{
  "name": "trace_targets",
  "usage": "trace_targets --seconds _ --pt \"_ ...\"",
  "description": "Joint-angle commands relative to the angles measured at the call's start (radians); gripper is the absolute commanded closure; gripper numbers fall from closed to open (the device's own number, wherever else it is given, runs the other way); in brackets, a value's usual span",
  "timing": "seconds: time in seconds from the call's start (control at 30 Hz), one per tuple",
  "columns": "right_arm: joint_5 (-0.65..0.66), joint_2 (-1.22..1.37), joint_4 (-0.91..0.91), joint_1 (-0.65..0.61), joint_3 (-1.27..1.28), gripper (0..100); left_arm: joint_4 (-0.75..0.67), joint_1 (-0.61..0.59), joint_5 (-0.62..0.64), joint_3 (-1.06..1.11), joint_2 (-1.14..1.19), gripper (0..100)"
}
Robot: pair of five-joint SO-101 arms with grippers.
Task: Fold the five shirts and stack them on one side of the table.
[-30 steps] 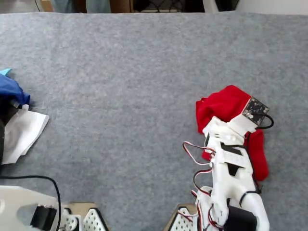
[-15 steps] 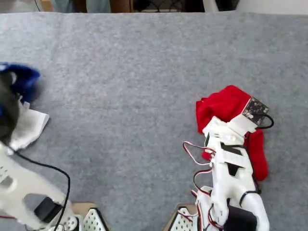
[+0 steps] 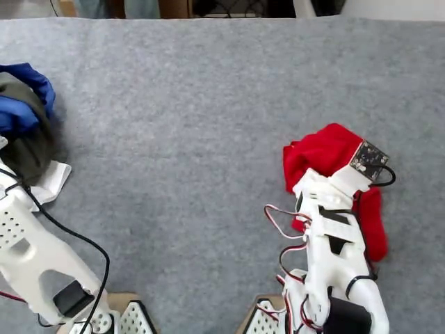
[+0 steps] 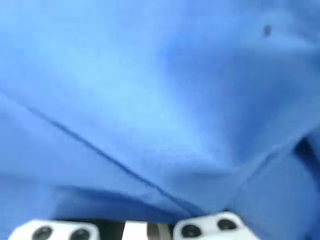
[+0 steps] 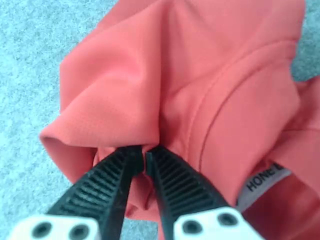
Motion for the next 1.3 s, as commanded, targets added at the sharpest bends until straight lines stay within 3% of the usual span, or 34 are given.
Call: trace_targets --seconds 0.0,0.13,0.33,0.47,0.57,0.77,0.9,1.0,1.13,1.27 --pt "-0.002 0.005 -0.002 -0.011 -0.025 98.3 0.262 -0.062 0.006 -0.16 -0.094 96" --pt "-0.002 0.005 -0.002 -0.011 -0.025 98.3 0.491 -0.173 0.006 -0.337 -0.153 89" --pt "0.003 0.005 -0.002 -0.014 -0.025 98.3 0.493 -0.361 0.006 -0.426 -0.267 76" --pt "0.12 -0.007 0.0 -0.1 -0.033 98.3 0.493 -0.443 0.006 -0.498 -0.373 70" --pt "0.172 -0.101 0.048 -0.227 -0.07 98.3 0.493 -0.496 0.006 -0.527 -0.431 69" --pt "0.183 -0.364 0.397 -0.592 -0.406 98.3 0.491 -0.576 -0.048 -0.526 -0.463 70" --pt "0.153 -0.335 0.555 -0.841 -0.705 98.3 0.491 -0.605 -0.044 -0.524 -0.463 70" --pt "0.114 -0.245 0.631 -0.947 -0.924 98.3 0.491 -0.602 -0.044 -0.518 -0.463 70" --pt "0.1 -0.101 0.698 -0.967 -1.161 98.3 0.491 -0.579 -0.044 -0.447 -0.468 70" --pt "0.061 0.004 0.778 -0.855 -1.23 98.3 0.491 -0.555 -0.046 -0.369 -0.471 70"
